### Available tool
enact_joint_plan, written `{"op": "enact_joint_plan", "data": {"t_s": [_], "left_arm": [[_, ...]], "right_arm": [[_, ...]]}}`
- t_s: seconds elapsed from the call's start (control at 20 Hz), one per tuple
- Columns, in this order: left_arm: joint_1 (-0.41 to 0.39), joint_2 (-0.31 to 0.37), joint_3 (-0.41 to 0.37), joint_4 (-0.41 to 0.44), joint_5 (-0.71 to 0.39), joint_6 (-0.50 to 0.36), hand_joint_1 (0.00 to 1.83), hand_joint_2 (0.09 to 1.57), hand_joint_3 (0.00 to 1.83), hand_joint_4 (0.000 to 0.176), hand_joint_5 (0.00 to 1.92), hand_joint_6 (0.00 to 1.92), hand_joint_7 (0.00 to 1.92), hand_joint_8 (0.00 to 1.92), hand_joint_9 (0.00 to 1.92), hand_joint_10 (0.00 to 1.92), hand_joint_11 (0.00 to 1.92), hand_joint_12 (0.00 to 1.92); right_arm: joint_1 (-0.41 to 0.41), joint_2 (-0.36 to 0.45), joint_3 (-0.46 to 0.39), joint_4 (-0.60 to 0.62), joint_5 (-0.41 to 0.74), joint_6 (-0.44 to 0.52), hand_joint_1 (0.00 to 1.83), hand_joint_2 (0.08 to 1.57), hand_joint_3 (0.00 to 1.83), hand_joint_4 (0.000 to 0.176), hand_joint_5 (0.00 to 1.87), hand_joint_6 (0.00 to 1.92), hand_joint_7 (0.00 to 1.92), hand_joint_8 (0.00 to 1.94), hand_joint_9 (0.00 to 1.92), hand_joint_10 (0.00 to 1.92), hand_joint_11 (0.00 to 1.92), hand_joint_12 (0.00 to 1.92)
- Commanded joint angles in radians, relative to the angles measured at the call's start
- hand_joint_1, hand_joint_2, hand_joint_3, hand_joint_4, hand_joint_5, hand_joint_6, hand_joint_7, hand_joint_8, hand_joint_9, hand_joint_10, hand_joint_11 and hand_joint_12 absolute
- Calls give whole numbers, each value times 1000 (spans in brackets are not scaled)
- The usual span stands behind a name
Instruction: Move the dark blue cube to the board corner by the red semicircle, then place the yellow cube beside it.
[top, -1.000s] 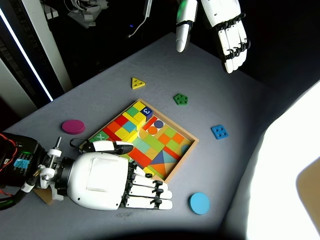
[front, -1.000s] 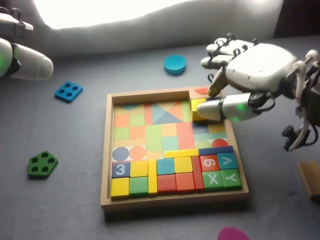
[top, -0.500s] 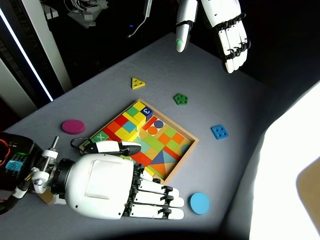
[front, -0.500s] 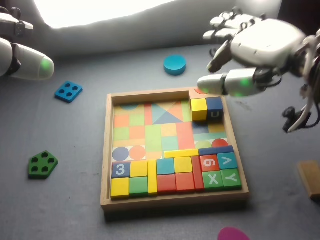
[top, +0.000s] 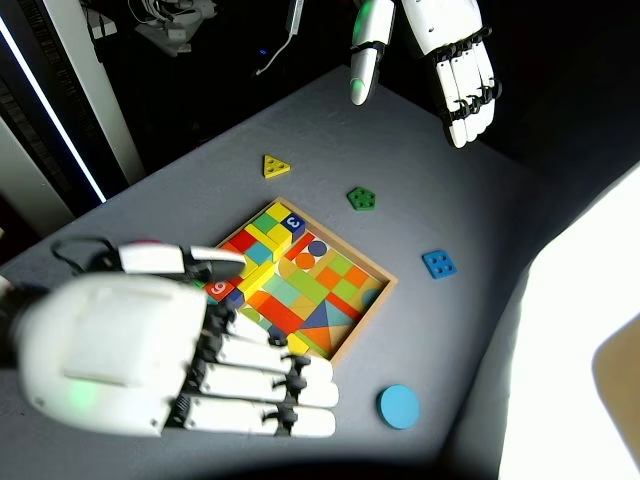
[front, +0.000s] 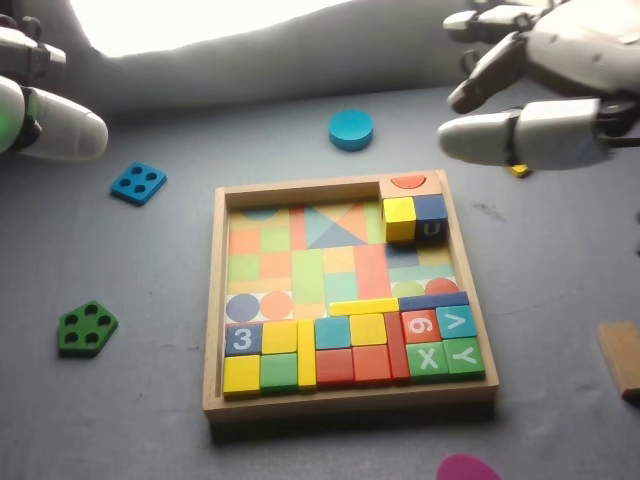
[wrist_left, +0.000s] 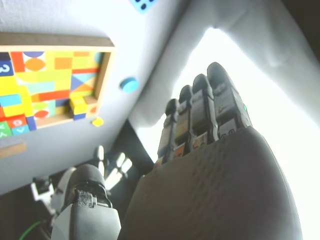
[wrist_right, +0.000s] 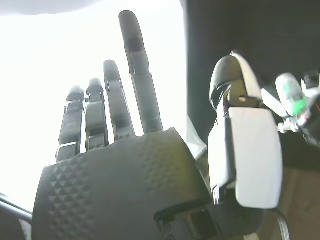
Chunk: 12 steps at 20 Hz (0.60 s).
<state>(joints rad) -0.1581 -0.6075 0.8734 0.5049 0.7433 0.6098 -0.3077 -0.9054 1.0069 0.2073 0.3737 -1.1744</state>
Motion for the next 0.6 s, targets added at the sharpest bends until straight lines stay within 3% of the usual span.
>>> {"op": "enact_joint_plan", "data": {"t_s": [0.0, 0.05, 0.1, 0.15, 0.2, 0.25, 0.3, 0.4, 0.5, 0.55], "left_arm": [[-10, 2, 3, 30, -74, 5, 15, 1163, 2, 0, 652, 20, 934, 48, 895, 298, 344, 1366], [-10, 2, 3, 30, -74, 5, 68, 1168, 1, 0, 781, 12, 1035, 104, 808, 769, 418, 1491], [-11, 2, 3, 30, -74, 5, 101, 1173, 1, 0, 866, 10, 1002, 334, 722, 1106, 468, 1562], [-14, 2, 3, 30, -74, 8, 95, 1180, 1, 0, 927, 19, 956, 684, 748, 1286, 534, 1625], [-17, 2, 3, 30, -74, 11, 37, 1191, 3, 0, 953, 270, 953, 909, 799, 1353, 599, 1647], [-19, 2, 2, 30, -73, 11, 16, 1196, 2, 0, 842, 732, 948, 1051, 833, 1389, 631, 1673], [-20, 2, 2, 30, -68, 12, 2, 1209, 2, 0, 811, 971, 966, 1132, 862, 1474, 663, 1763], [-20, 2, 2, 30, -66, 14, 1, 1209, 0, 0, 821, 1151, 1072, 1241, 992, 1570, 808, 1806], [-20, 2, 2, 30, -65, 16, 0, 1221, 2, 0, 797, 1431, 1056, 1397, 999, 1693, 848, 1912], [-20, 2, 2, 30, -63, 17, 0, 1230, 2, 0, 772, 1380, 1060, 1394, 1016, 1690, 872, 1921]], "right_arm": [[12, 20, -17, -10, 79, -13, 53, 1152, 0, 0, 933, 41, 1028, 58, 772, 630, 228, 1649], [15, 48, -48, -22, 79, -21, 79, 1156, 1, 0, 983, 66, 1085, 80, 747, 880, 315, 1736], [17, 69, -71, -22, 73, -25, 79, 1159, 1, 0, 1015, 85, 1125, 105, 725, 1022, 358, 1760], [26, 96, -98, -22, 54, -25, 71, 1164, 2, 0, 1077, 125, 1195, 161, 771, 1151, 436, 1782], [33, 114, -118, -22, 39, -24, 121, 1157, 1, 0, 1124, 247, 1235, 279, 836, 1215, 493, 1798], [37, 130, -141, -22, 34, -24, 116, 1158, 1, 0, 1121, 386, 1253, 399, 882, 1257, 520, 1825], [38, 139, -164, -22, 34, -31, 56, 1170, 3, 0, 1106, 526, 1274, 446, 932, 1248, 546, 1857], [39, 138, -175, -22, 34, -32, 1, 1177, 1, 0, 1074, 830, 1271, 610, 982, 1325, 627, 1901], [39, 128, -175, -22, 33, -46, 0, 1178, 0, 0, 1014, 1083, 1204, 844, 981, 1417, 660, 1920], [39, 124, -175, -22, 33, -47, 0, 1179, 0, 0, 987, 1167, 1153, 1047, 991, 1543, 707, 1921]]}}
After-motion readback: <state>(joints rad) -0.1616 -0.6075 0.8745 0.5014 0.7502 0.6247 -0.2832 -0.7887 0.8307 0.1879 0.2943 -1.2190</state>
